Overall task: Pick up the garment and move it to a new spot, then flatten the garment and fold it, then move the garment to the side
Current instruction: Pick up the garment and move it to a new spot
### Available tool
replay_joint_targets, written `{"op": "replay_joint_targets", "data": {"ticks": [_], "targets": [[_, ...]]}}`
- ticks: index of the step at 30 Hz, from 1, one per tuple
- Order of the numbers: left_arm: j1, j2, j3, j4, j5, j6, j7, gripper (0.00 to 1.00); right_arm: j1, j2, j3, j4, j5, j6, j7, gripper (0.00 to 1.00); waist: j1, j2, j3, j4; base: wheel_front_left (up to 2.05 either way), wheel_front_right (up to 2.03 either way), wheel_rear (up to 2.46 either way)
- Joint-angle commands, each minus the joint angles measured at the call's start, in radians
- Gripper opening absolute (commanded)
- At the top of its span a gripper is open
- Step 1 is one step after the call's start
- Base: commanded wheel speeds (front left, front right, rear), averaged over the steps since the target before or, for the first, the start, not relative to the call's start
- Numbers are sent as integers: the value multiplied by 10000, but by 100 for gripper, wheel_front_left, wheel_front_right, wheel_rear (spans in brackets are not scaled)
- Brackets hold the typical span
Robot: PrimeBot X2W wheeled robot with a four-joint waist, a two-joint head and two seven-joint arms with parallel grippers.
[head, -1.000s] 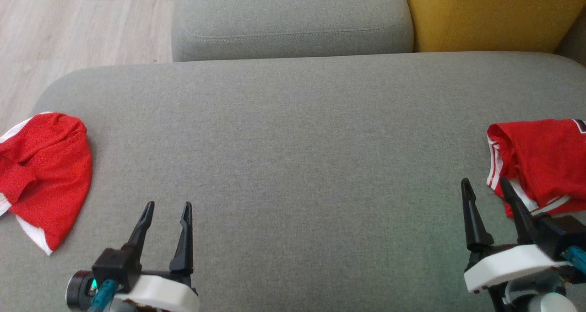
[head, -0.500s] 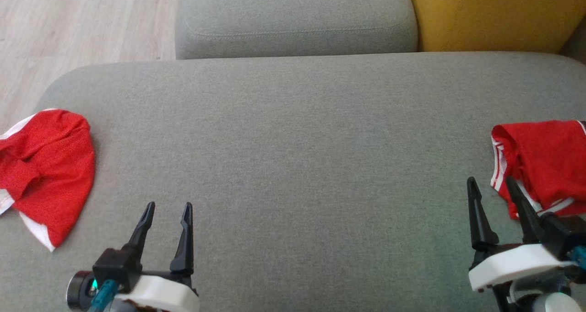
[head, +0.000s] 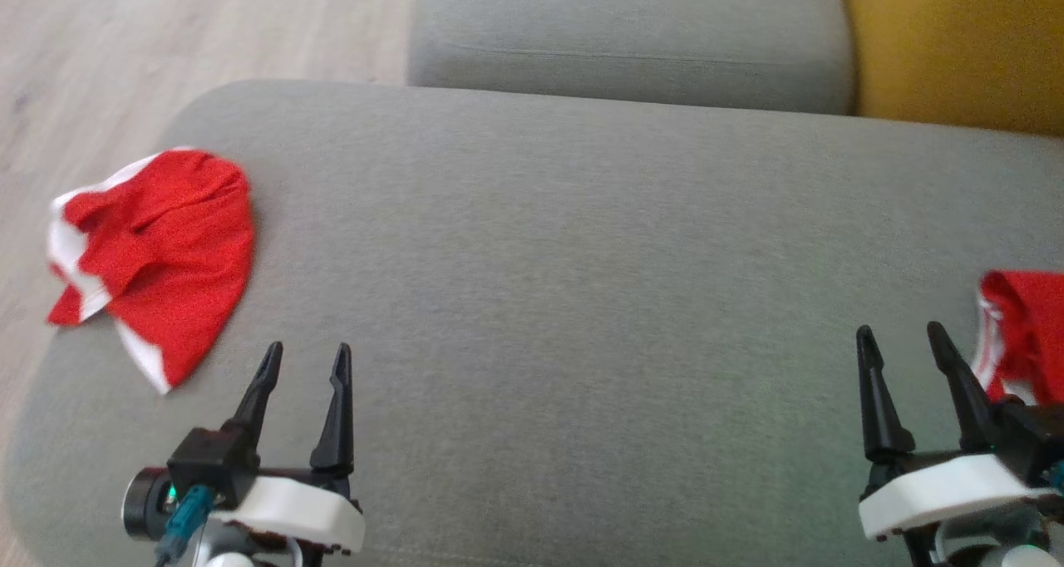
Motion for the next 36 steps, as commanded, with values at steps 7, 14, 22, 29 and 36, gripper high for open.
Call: {"op": "replay_joint_targets", "data": {"ticks": [7,14,22,29,36], "targets": [[-798,96,400,-277,7,60,-165,100,-206,-59,486,-577,-20,-9,41,100,0,-1,-23,1425,0,0,0],[-806,149,565,-234,-3,81,-202,100,-247,-58,784,-654,-17,-9,92,100,0,-1,-37,1988,0,0,0],[-798,131,652,-191,0,86,-216,100,-251,-58,809,-700,-41,-9,157,100,0,-1,-19,2196,0,0,0],[-1404,101,881,-95,-14,-45,-220,100,-476,-58,795,-962,-266,-9,416,100,0,-1,661,2137,0,0,0],[-2795,74,1579,769,-269,-324,-220,100,-1009,-58,849,-1433,-690,-9,871,100,0,-1,1867,1762,0,0,0]]}}
